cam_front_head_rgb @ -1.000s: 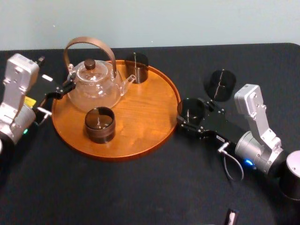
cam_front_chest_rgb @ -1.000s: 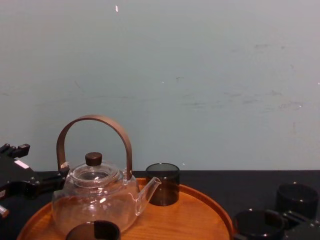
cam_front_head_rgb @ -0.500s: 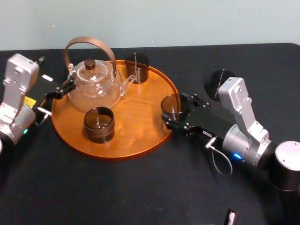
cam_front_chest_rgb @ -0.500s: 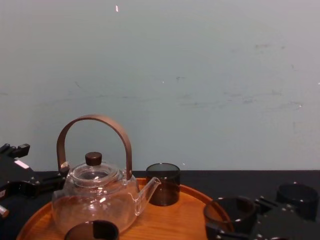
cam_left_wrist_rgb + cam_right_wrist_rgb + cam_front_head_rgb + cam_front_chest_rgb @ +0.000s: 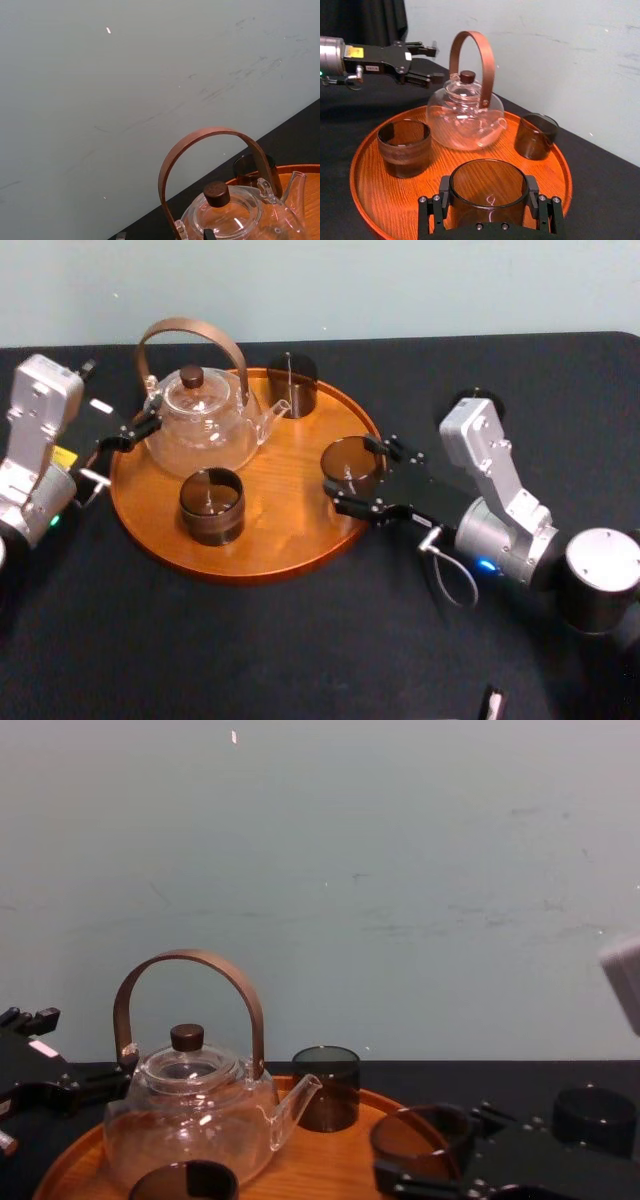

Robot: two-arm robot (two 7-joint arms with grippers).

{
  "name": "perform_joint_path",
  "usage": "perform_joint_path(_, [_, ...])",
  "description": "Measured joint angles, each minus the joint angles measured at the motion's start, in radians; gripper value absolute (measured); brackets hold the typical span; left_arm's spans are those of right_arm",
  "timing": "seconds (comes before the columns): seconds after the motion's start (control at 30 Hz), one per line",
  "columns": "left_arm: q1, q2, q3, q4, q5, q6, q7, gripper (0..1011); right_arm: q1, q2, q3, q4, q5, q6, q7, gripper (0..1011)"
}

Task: Pick up the glass from the table and place it on the tray.

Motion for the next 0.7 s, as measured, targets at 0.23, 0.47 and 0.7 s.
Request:
perform_joint_path(0.23, [0.000,0.000,0.000,0.000,0.000,0.000,0.000,1001,0.049,-0.026,-0.043,0.031,-0.014,-0.006,0.021,904])
perform_joint_path(0.47, [0.000,0.000,0.000,0.000,0.000,0.000,0.000,1001,0.098,-0.055,-0.080,0.079,-0.023,-0.028,0.041,904])
perform_joint_path(0.7, [0.000,0.000,0.000,0.000,0.000,0.000,0.000,1001,0.132,-0.078,-0.102,0.130,-0.026,-0.051,0.054,904])
